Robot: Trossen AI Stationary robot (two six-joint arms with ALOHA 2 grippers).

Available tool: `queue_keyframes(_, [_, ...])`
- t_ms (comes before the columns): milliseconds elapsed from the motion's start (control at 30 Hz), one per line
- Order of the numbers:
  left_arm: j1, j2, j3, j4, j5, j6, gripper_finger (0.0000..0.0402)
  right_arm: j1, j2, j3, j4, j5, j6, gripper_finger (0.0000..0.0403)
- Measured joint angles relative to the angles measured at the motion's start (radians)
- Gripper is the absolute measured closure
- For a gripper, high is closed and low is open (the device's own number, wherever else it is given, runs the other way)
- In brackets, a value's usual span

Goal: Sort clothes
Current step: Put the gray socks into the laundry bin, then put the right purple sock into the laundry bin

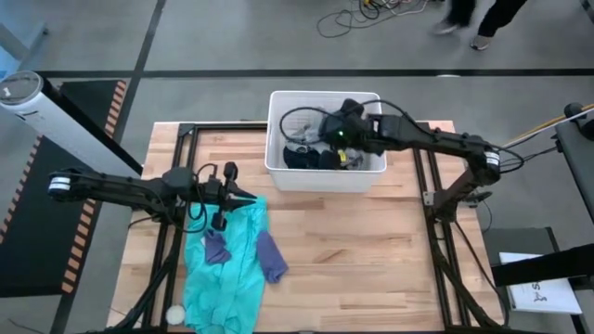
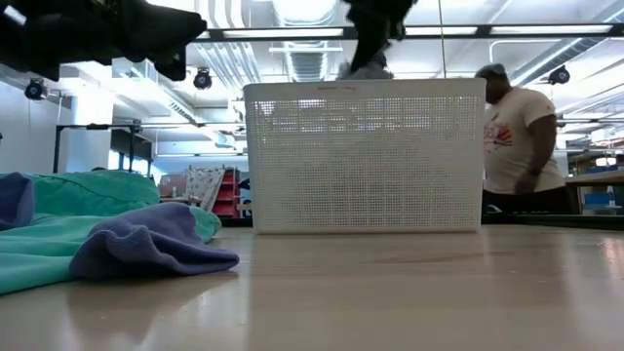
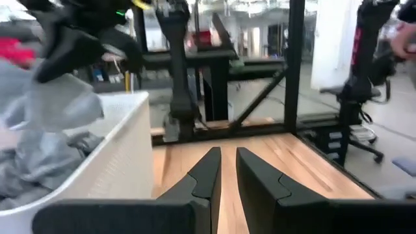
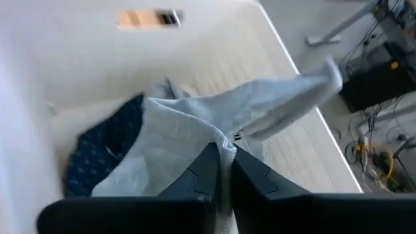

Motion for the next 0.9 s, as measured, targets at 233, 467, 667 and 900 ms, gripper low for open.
queue_keyframes(233, [-0.013,0.036,0.244,-0.549,-0.05,-0.001,0.0373,-0.063,0.002,-0.023,0.015,-0.063,-0.028,0.0298])
queue_keyframes(467, [-0.093,0.211,0.416,-0.856,-0.056,-0.062,0.04,-0.051,-0.028,0.027,-0.008,-0.077,-0.039,0.0191])
queue_keyframes(667, [-0.17,0.387,0.42,-0.865,-0.025,-0.251,0.0371,-0.028,-0.074,0.033,-0.042,-0.079,-0.028,0.0136])
queue_keyframes(900, [-0.221,0.557,0.426,-0.86,-0.024,-0.412,0.0271,-0.015,-0.115,0.033,-0.076,-0.078,-0.009,0.012])
